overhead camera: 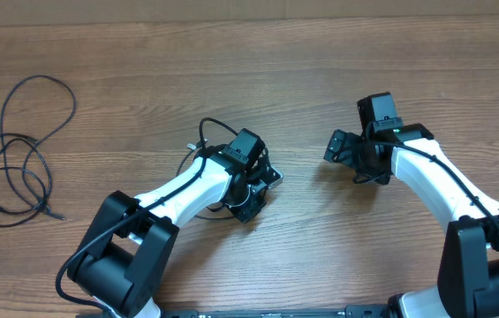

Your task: Untangle cables

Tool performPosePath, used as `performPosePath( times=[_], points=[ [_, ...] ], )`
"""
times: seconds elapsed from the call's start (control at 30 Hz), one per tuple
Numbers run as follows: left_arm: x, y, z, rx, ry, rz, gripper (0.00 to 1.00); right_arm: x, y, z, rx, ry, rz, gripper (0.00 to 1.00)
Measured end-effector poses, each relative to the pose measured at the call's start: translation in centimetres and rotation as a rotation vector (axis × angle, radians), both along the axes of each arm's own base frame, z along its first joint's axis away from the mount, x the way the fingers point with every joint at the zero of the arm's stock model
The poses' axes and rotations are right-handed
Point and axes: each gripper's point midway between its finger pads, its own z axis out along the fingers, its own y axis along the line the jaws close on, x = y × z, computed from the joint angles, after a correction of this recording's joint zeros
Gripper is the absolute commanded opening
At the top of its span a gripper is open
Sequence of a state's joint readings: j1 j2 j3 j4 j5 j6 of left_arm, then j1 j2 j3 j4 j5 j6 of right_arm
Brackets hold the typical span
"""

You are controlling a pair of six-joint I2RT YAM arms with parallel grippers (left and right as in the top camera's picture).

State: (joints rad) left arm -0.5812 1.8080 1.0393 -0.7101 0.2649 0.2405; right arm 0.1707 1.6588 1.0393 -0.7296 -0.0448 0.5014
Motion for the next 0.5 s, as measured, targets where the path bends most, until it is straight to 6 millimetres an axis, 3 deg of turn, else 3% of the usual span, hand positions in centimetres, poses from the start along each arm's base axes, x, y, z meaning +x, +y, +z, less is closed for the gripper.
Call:
performPosePath(
  times=[0.1, 0.3, 0.5],
  points=[
    [-0.02, 0.00, -0.01, 0.000, 0.002, 0.004, 0.31, -0.02, -0.01, -0.01, 0.000, 0.001, 0.000, 1.00],
    [-0.39, -0.01, -0.36, -0.011, 0.010, 0.004, 0.40, -0.01, -0.01, 0.00, 0.000, 0.000, 0.000, 1.00],
    [-0.51, -0.04, -0.42, -0.029, -0.016, 0.002, 0.38, -0.02, -0.01, -0.01, 0.000, 0.001, 0.000, 1.00]
  ],
)
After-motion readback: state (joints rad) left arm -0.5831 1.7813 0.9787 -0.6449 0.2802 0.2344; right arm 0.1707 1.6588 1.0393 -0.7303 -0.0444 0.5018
